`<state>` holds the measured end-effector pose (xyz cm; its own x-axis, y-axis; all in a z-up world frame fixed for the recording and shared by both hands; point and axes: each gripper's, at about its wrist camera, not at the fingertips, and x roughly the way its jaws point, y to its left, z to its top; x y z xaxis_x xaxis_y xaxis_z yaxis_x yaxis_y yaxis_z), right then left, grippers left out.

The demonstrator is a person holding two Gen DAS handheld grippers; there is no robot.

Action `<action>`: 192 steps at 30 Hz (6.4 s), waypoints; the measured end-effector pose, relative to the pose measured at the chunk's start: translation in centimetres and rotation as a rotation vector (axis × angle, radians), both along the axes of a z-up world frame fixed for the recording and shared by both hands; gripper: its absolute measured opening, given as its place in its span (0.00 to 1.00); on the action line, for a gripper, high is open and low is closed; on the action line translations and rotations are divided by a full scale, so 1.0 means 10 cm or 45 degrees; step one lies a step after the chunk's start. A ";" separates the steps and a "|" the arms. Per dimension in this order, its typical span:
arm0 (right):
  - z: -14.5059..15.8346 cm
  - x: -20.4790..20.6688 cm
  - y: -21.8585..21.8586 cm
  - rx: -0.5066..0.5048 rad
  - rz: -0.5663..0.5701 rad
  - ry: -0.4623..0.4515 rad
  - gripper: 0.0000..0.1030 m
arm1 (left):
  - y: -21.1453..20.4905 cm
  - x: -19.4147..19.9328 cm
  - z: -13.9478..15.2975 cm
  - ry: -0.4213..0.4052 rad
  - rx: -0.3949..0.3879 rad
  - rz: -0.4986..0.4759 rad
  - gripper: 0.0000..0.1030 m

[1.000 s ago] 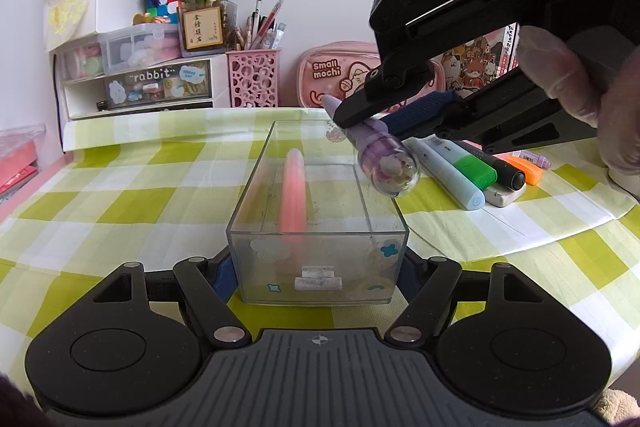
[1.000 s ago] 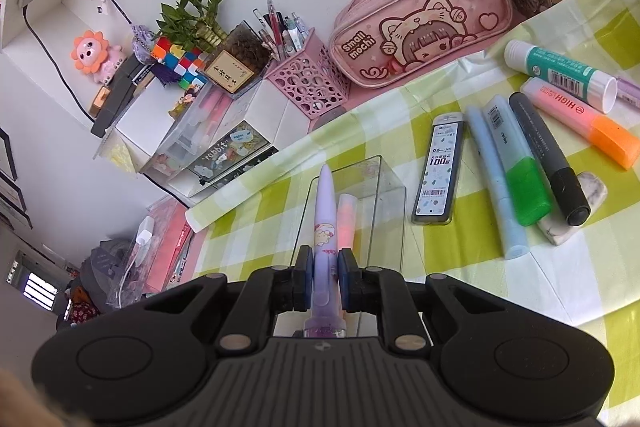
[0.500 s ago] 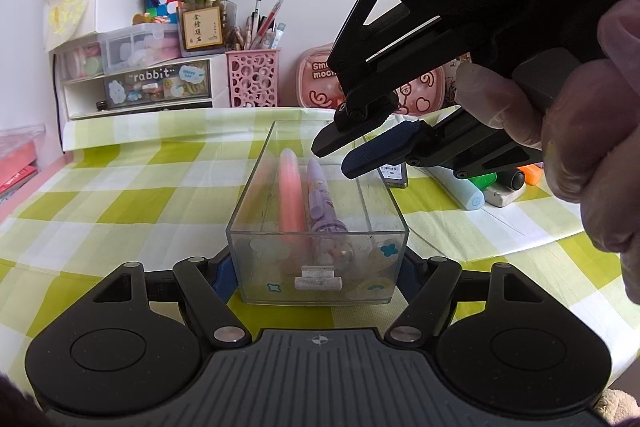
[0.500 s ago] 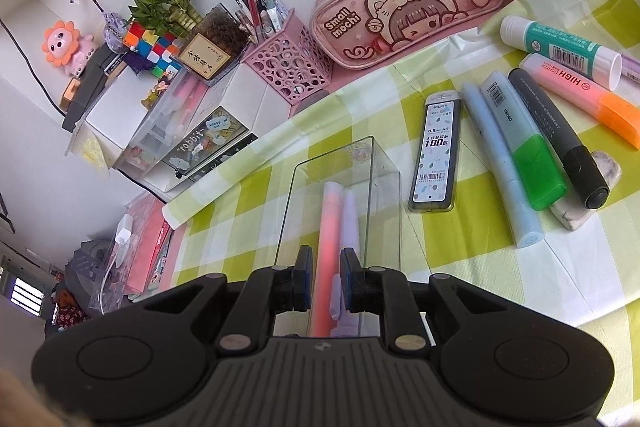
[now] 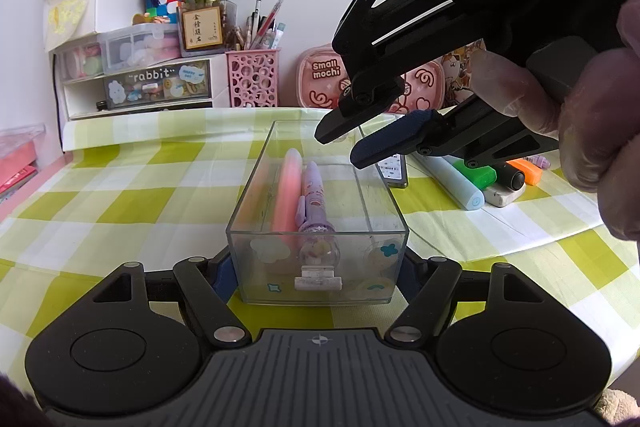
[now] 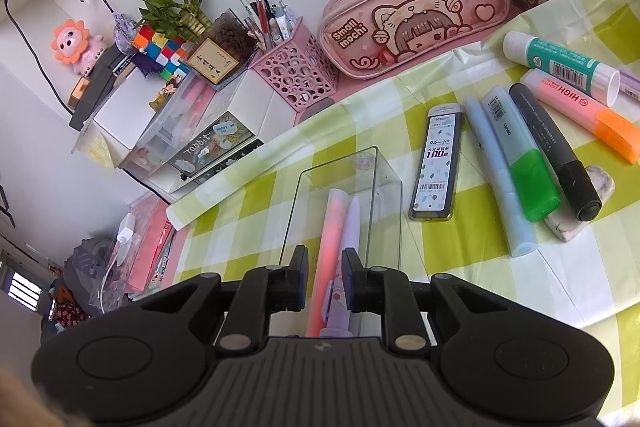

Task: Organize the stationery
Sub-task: 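Carry the purple pen into the clear box and release it, then move the right gripper to the light blue pen and grasp it, then carry the light blue pen into the clear box and release it, then grasp the black marker with the right gripper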

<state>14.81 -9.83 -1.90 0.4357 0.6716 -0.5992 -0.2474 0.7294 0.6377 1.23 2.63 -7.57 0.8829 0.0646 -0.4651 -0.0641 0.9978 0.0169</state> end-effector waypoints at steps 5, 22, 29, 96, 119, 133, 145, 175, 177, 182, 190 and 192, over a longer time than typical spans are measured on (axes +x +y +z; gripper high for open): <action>0.05 -0.01 -0.08 0.004 -0.013 -0.024 0.57 | 0.00 0.00 0.00 0.000 0.000 0.000 0.71; -0.04 -0.16 -0.53 -0.306 -0.084 -0.384 0.65 | 0.00 0.00 0.00 0.000 0.000 0.000 0.71; -0.19 -0.12 -0.42 -0.394 -0.032 -0.395 0.58 | 0.00 0.00 0.00 0.000 0.000 0.000 0.71; -0.09 -0.06 -0.40 -0.198 -0.059 -0.177 0.40 | 0.00 0.00 0.00 0.000 -0.001 0.002 0.71; -0.02 0.00 -0.22 0.123 -0.186 0.049 0.40 | 0.00 0.00 0.00 0.000 -0.001 0.002 0.71; -0.04 -0.02 -0.14 0.079 -0.187 0.034 0.42 | 0.00 0.00 0.00 0.000 -0.001 0.002 0.71; 0.00 -0.05 -0.13 0.045 -0.169 -0.017 0.42 | -0.01 0.00 0.00 0.000 -0.001 0.002 0.71; -0.06 -0.01 -0.93 -0.100 -0.352 -0.174 0.76 | 0.00 0.01 0.01 -0.010 -0.005 0.016 0.70; -0.06 -0.01 -0.90 -0.093 -0.332 -0.194 0.76 | 0.00 0.02 0.01 -0.010 -0.005 0.016 0.70; -0.06 0.03 -0.78 -0.208 -0.322 -0.266 0.76 | 0.00 0.02 0.01 -0.010 -0.005 0.016 0.70; -0.20 0.17 -0.76 -0.311 -0.340 -0.256 0.76 | 0.01 0.01 0.01 -0.010 -0.004 0.012 0.71; -0.23 0.20 -0.76 -0.319 -0.351 -0.245 0.74 | 0.01 0.01 0.01 -0.010 -0.006 0.007 0.71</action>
